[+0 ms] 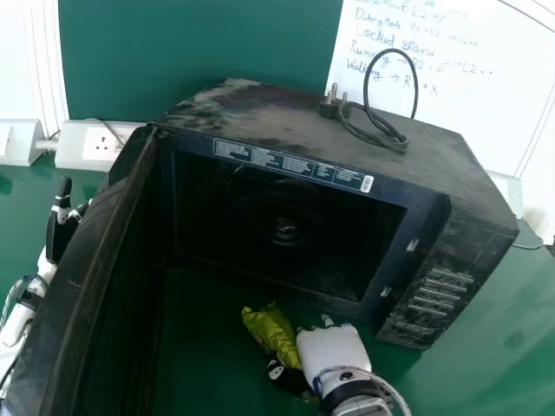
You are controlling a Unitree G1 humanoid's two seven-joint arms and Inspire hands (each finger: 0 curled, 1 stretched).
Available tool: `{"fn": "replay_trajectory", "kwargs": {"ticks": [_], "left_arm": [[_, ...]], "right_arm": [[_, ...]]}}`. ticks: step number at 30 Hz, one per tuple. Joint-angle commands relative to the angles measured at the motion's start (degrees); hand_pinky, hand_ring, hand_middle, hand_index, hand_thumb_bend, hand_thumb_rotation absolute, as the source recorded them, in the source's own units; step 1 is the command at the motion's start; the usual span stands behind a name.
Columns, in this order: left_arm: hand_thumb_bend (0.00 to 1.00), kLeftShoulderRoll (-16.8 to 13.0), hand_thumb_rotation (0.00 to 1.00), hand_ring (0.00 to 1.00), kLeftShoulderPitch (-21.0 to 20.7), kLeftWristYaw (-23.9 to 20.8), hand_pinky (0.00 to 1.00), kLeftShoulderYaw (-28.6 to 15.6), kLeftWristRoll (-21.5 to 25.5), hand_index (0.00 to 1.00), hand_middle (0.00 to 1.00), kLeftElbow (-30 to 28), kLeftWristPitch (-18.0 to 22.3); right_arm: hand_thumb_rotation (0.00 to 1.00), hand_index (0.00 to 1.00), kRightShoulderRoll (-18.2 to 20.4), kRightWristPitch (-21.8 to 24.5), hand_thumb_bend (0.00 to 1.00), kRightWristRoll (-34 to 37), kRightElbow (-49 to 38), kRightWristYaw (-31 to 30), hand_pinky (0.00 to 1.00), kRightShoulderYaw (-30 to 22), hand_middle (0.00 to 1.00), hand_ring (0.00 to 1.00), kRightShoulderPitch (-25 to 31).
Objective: Put biscuit inside oven
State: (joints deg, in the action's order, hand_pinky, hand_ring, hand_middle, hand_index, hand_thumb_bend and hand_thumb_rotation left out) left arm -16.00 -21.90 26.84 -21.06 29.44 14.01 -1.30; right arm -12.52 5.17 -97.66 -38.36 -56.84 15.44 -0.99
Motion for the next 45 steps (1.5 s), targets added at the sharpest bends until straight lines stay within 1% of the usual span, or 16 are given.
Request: {"fn": "replay_trajectory", "kwargs": {"ticks": [1,2,5,8,10,12,15,17,19,22,24,30,33,35,42,45], "left_arm": [[0.52,0.28,0.07,0.32,0.3,0.36,0.25,0.26,0.26,0.49,0.41,-0.13,-0.07],[0.52,0.26,0.07,0.32,0.3,0.37,0.25,0.28,0.15,0.49,0.41,-0.08,0.07],[0.51,0.21,0.07,0.32,0.2,0.47,0.25,0.29,-0.05,0.49,0.41,0.26,0.41],[0.51,0.18,0.07,0.32,0.09,0.78,0.25,0.27,-0.05,0.49,0.41,0.62,0.62],[0.51,0.21,0.07,0.32,0.09,0.56,0.25,0.28,-0.17,0.49,0.41,0.54,0.51],[0.51,0.22,0.07,0.32,0.12,0.51,0.25,0.26,-0.13,0.49,0.41,0.46,0.36],[0.52,0.22,0.07,0.32,0.1,0.67,0.25,0.23,-0.04,0.49,0.41,0.62,0.36],[0.51,0.21,0.07,0.32,0.12,0.84,0.25,0.23,-0.02,0.49,0.41,0.67,0.48],[0.51,0.21,0.07,0.32,0.11,0.95,0.25,0.25,-0.03,0.49,0.41,0.68,0.54],[0.52,0.24,0.07,0.32,0.22,0.54,0.25,0.27,-0.32,0.49,0.41,0.42,0.59],[0.52,0.26,0.07,0.32,0.25,0.4,0.25,0.24,-0.34,0.49,0.41,0.34,0.55],[0.51,0.21,0.07,0.31,0.21,0.56,0.25,0.22,-0.18,0.49,0.41,0.57,0.64],[0.52,0.3,0.07,0.32,0.32,0.34,0.25,0.21,-0.09,0.49,0.41,0.21,0.4],[0.51,0.3,0.07,0.32,0.37,0.5,0.25,0.19,0.11,0.49,0.41,0.08,0.22],[0.51,0.24,0.07,0.32,0.39,0.57,0.25,0.19,-0.07,0.49,0.4,0.22,0.46],[0.51,0.18,0.07,0.31,0.15,1.29,0.25,0.08,0.14,0.49,0.41,0.93,0.77]], "right_arm": [[0.0,0.74,-0.19,-0.69,0.57,2.76,0.05,-0.4,0.09,-0.51,0.47,0.16,2.42],[0.0,0.74,-0.11,-0.66,0.57,3.42,-0.64,-0.13,0.08,-0.89,0.47,0.15,2.58],[0.0,0.73,0.44,-0.46,0.57,4.76,-3.28,-0.88,0.11,-2.04,0.47,0.19,2.63],[0.0,0.74,1.1,-0.24,0.57,5.89,-5.95,-2.42,0.11,-3.31,0.47,0.2,1.99],[0.0,0.68,1.11,-0.36,0.56,7.55,-7.85,-2.24,0.13,-4.53,0.47,0.2,1.75],[0.0,0.65,0.46,-1.06,0.56,8.61,-9.56,-3.31,0.11,-5.68,0.47,0.17,0.86],[0.0,0.64,0.32,-2.03,0.56,8.2,-11.33,-6.78,0.1,-6.96,0.47,0.18,-1.33],[0.0,0.63,0.97,-2.13,0.56,8.15,-12.32,-7.98,0.12,-7.88,0.47,0.2,-2.38],[0.0,0.63,1.34,-2.11,0.56,8.86,-13.05,-8.08,0.11,-8.86,0.47,0.19,-3.04],[0.0,0.51,1.83,-1.96,0.54,9.96,-13.83,-7.68,0.08,-10.1,0.47,0.16,-3.69],[0.0,0.49,2.57,-1.55,0.53,10.63,-14.17,-7.49,0.08,-10.76,0.47,0.16,-4.11],[0.0,0.49,3.9,-1.39,0.53,12.13,-14.38,-6.53,0.08,-12.28,0.47,0.16,-5.62],[0.0,0.49,1.94,-3.41,0.53,12.7,-14.19,-4.92,0.07,-12.7,0.47,0.16,-6.63],[0.0,0.49,1.7,-3.83,0.53,12.96,-13.77,-4.3,0.06,-12.91,0.47,0.14,-7.4],[0.0,0.49,4.69,-1.44,0.52,11.64,-12.02,-6.77,0.06,-12.83,0.47,0.14,-12.24],[0.0,0.49,5.11,-1.14,0.53,11.5,-10.81,-5.77,0.08,-12.5,0.47,0.16,-14.23]]}}
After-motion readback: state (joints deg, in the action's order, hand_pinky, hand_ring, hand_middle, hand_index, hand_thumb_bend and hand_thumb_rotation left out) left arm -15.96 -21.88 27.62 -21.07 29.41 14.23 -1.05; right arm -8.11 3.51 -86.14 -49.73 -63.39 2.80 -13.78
